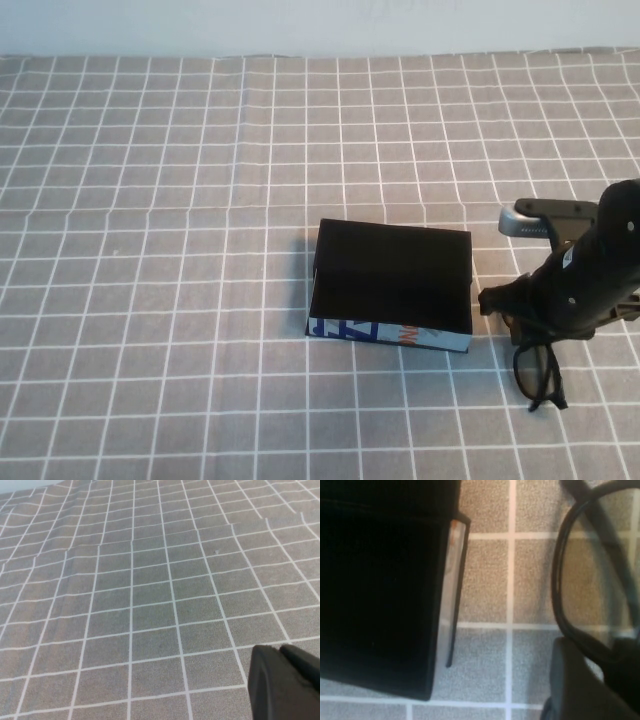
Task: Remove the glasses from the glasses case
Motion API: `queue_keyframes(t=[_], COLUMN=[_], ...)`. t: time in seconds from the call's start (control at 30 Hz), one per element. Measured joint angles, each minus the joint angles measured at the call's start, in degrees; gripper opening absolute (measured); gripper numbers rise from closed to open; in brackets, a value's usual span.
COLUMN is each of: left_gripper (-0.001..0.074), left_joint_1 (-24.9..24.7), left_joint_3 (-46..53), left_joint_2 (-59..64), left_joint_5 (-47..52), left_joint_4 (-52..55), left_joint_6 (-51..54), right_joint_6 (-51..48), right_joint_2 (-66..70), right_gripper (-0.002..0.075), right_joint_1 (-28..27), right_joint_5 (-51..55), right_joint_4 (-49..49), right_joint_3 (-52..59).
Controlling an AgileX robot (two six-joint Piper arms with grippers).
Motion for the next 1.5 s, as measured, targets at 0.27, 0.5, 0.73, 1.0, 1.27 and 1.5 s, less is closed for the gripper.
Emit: queue_keyframes(t=[0.27, 0.5, 0.73, 1.0, 1.27, 1.5], left_gripper=[-0.0004, -0.0004, -0.0004, -0.0004, -0.0004, -0.0004], left_joint_1=[0.0, 0.0, 0.0, 0.0, 0.0, 0.0], left_joint_3=[0.0, 0.0, 0.0, 0.0, 0.0, 0.0], left_joint_2=[0.0, 0.0, 0.0, 0.0, 0.0, 0.0], left_joint_5=[0.0, 0.0, 0.0, 0.0, 0.0, 0.0], left_joint_4=[0.0, 0.0, 0.0, 0.0, 0.0, 0.0], left_joint_6=[0.0, 0.0, 0.0, 0.0, 0.0, 0.0], right_joint_6=[0.0, 0.0, 0.0, 0.0, 0.0, 0.0], right_joint_2=[-8.8, -30.3, -52.4, -70.9, -78.1, -80.6], right_gripper=[0.0253, 0.0233, 0.0106, -0.0009, -0.0016, -0.0016], right_joint_1=[0.0, 0.5, 0.7, 0.7, 0.7, -0.5], right_joint_5=[0.4, -4.1, -13.7, -24.1, -36.6, -38.5], right_joint_4=[-0.4, -1.1, -3.9, -5.5, -8.4, -8.5], right_joint_3=[0.0, 6.5, 21.3, 35.5, 45.3, 50.1])
